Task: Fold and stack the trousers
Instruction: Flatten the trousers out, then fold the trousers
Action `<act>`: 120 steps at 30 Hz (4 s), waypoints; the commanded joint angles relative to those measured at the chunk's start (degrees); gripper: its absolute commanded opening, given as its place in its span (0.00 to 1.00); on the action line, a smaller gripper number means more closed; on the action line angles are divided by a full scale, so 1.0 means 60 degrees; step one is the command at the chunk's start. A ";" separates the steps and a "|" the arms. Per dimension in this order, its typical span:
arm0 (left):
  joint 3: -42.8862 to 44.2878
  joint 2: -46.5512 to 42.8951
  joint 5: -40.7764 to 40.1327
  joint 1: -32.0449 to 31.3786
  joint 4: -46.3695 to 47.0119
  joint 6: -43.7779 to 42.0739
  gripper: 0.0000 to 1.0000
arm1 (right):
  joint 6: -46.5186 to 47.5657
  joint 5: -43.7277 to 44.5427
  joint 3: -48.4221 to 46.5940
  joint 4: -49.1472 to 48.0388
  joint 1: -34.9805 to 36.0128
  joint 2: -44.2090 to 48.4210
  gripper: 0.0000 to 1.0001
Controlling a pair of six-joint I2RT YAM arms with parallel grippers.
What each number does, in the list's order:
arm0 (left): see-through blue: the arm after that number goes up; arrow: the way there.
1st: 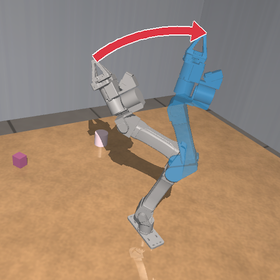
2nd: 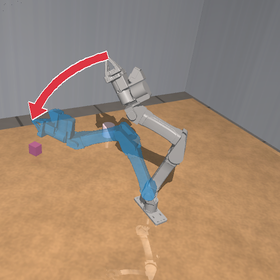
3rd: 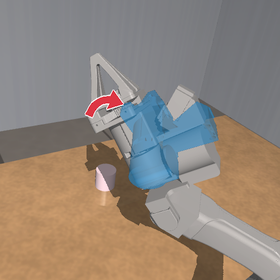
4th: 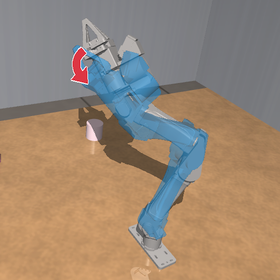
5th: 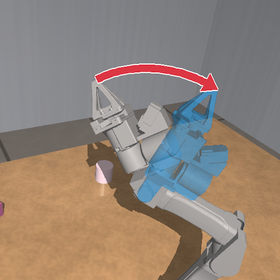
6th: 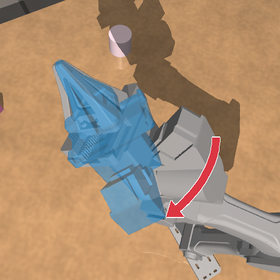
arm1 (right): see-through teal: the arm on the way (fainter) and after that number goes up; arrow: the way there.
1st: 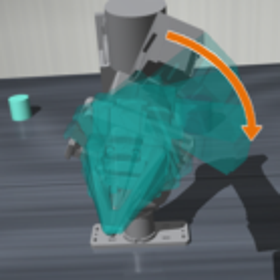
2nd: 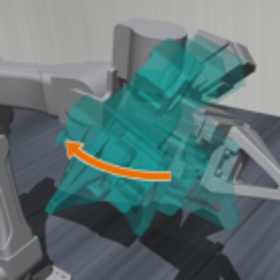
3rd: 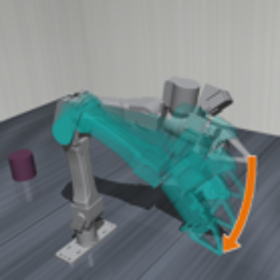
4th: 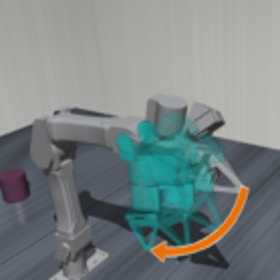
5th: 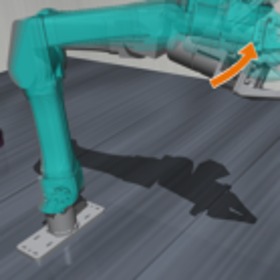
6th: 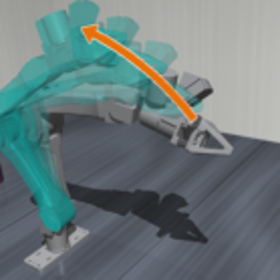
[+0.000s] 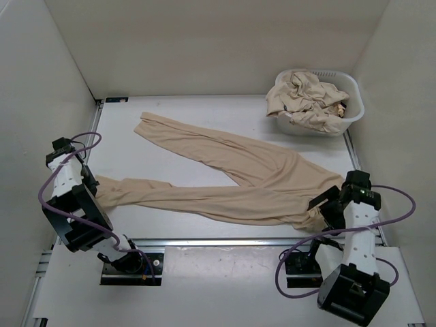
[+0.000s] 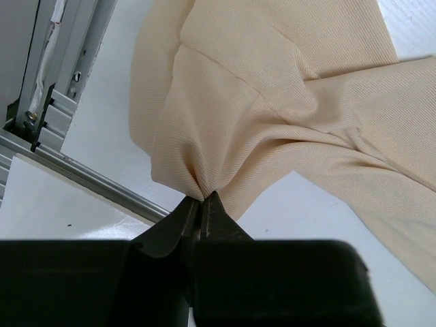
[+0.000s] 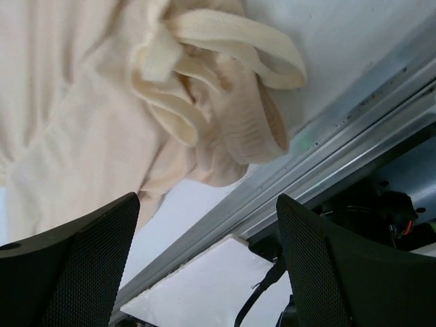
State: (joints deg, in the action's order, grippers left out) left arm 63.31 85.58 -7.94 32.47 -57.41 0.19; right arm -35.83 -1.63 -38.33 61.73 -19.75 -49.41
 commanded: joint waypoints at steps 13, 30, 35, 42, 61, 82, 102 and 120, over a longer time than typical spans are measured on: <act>0.0669 -0.0215 -0.0403 0.0212 0.0075 -0.0031 0.14 | -0.0108 0.0797 -0.0260 -0.0976 -0.0062 -0.3119 0.00; 0.5046 0.1539 -0.0360 -0.0371 -0.1082 -0.0031 0.14 | 0.0260 0.1912 -0.4016 0.2647 -0.0547 -0.1388 0.00; 0.6643 0.3911 -0.0725 -0.1118 -0.1841 -0.0031 0.14 | 0.0464 0.2015 -0.3296 0.1782 -0.0547 -0.2032 0.00; 0.7874 0.5875 -0.1033 -0.1807 -0.1858 -0.0031 0.14 | 0.0800 0.2117 -0.3075 0.1182 -0.0722 -0.2868 0.00; 0.7483 0.6114 0.0151 -0.1077 -0.0336 -0.0031 0.93 | 0.1505 0.2161 -0.3970 0.1063 -0.0722 -0.3925 0.67; 0.5782 0.7548 0.0445 -0.1266 0.0486 -0.0031 0.57 | -0.0018 0.0769 -0.1918 -0.0956 -0.0722 -0.2897 0.72; 0.6908 0.4942 -0.0902 -0.1178 0.0032 -0.0031 0.14 | -0.0269 0.1957 -0.5519 0.0228 -0.0722 -0.5402 0.00; 0.5946 0.3520 -0.1166 -0.0491 -0.0804 -0.0031 0.14 | 0.0303 0.0916 -0.3554 0.1327 -0.1718 -0.3079 0.00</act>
State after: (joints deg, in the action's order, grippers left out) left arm 104.88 108.55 -13.10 26.33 -61.84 0.01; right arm -35.27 3.46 -68.82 66.52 -29.34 -72.99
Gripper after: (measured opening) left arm 0.145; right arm 0.071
